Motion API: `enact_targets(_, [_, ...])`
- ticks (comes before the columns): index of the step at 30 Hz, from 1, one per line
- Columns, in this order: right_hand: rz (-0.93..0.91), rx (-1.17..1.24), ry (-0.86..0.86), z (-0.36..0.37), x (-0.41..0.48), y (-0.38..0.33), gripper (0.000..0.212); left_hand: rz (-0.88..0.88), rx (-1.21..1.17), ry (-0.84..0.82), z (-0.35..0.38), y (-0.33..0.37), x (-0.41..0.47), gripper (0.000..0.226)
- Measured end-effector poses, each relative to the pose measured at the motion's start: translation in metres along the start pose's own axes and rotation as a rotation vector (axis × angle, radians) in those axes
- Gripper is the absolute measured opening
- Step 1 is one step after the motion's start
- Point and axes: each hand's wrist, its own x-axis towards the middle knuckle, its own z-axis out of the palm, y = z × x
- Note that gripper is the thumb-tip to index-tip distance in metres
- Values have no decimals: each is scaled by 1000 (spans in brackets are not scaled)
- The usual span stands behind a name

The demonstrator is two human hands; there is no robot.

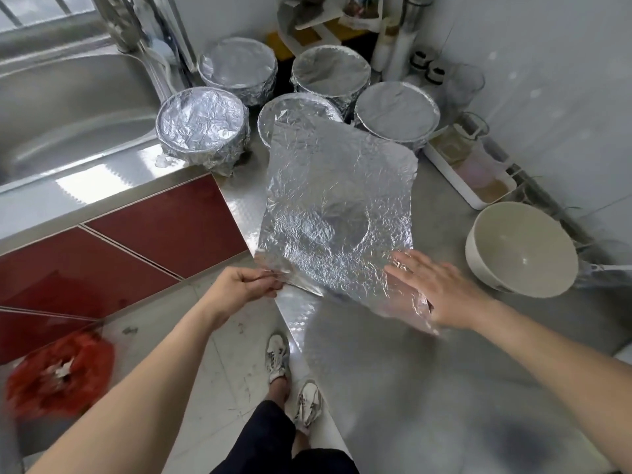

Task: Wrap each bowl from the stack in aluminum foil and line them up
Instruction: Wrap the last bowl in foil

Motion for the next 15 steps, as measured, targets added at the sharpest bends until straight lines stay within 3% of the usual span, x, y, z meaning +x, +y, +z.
enact_targets(4, [-14,158,82,5,1,4,74,-75,-21,68,3,-6,1,11])
enact_targets(8, [45,403,336,20,1,2,32,-104,-51,112,6,-8,-3,8])
enact_targets(13, [199,894,461,19,0,-12,34,-142,-105,148,12,-5,-8,8])
enact_targets(15, [194,951,450,22,2,-12,25,-177,-133,156,13,-5,-10,7])
